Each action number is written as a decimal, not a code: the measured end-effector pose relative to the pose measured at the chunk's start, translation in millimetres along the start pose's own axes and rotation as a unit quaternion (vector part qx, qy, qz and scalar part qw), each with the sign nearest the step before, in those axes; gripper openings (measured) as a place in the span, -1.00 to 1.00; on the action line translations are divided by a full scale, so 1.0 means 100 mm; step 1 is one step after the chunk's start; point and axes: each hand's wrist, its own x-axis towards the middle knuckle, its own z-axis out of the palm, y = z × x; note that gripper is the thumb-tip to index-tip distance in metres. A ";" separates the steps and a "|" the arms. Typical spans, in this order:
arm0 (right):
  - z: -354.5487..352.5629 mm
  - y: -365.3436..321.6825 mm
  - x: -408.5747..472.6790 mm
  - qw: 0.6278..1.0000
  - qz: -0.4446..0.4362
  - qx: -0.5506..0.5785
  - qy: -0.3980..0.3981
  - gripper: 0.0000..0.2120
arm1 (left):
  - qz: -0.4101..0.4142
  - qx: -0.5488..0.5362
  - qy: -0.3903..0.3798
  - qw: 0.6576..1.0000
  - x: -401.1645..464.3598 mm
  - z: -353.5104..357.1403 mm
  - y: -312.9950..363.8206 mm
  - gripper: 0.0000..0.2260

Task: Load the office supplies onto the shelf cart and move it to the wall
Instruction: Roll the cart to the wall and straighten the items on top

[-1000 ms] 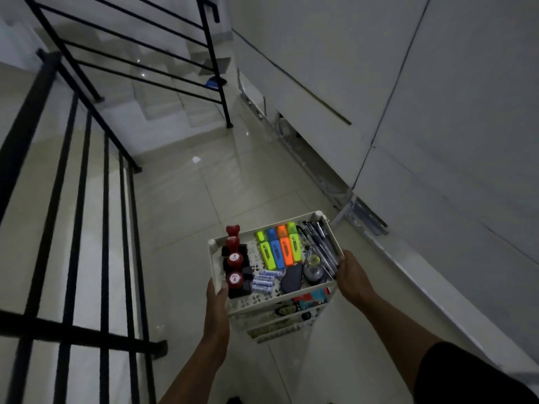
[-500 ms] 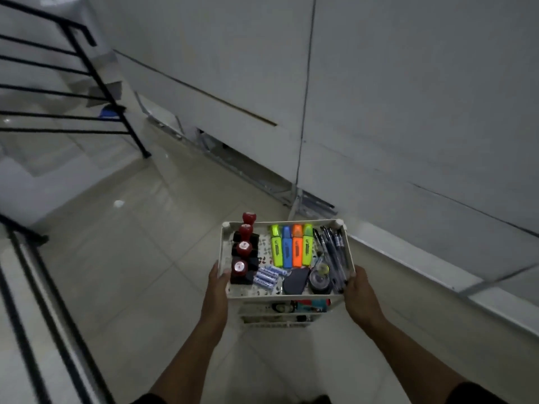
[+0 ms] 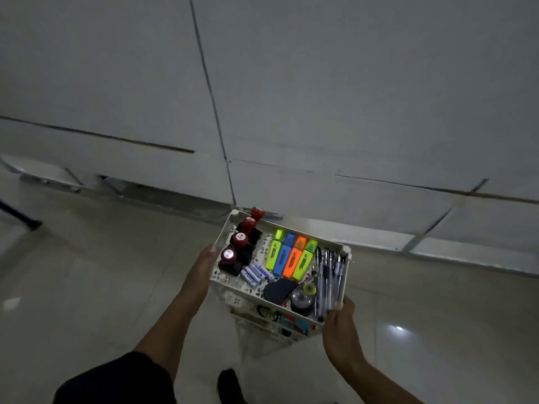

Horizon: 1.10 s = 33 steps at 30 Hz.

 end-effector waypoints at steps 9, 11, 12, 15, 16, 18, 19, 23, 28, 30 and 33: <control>0.62 -0.34 0.03 0.980 0.106 0.095 0.140 -0.49 | -0.025 0.052 -0.115 0.992 1.00 0.13 0.58 -0.51; 0.71 -0.45 0.05 0.975 0.106 0.093 0.172 -0.49 | -0.005 0.065 -0.137 0.988 1.12 0.18 0.70 -0.74; 0.75 -0.49 0.07 0.973 0.106 0.090 0.185 -0.47 | 0.002 0.070 -0.144 0.987 1.19 0.20 0.74 -0.76; 0.82 -0.60 0.13 0.971 0.111 0.068 0.201 -0.47 | 0.038 0.133 -0.156 0.978 1.38 0.19 0.74 -0.72; 0.83 -0.64 0.15 0.971 0.109 0.058 0.204 -0.48 | 0.049 0.163 -0.154 0.973 1.42 0.17 0.72 -0.70; 0.80 -0.71 0.20 0.972 0.105 0.046 0.207 -0.49 | 0.058 0.188 -0.152 0.969 1.45 0.13 0.69 -0.67; 0.76 -0.75 0.22 0.972 0.101 0.039 0.207 -0.49 | 0.060 0.188 -0.150 0.969 1.45 0.12 0.67 -0.66; 0.52 -0.88 0.40 0.978 0.080 0.009 0.194 -0.53 | 0.062 0.170 -0.143 0.973 1.33 0.15 0.67 -0.67; 0.08 -0.99 0.85 0.988 0.053 -0.010 0.147 -0.60 | 0.066 0.158 -0.096 0.981 1.27 0.30 0.56 -0.60; -0.09 -1.07 1.06 0.991 0.034 -0.032 0.126 -0.61 | 0.059 0.136 -0.070 0.987 1.22 0.40 0.52 -0.61; -0.32 -1.21 1.39 0.994 0.012 -0.060 0.087 -0.62 | 0.049 0.094 -0.016 0.994 1.14 0.55 0.48 -0.62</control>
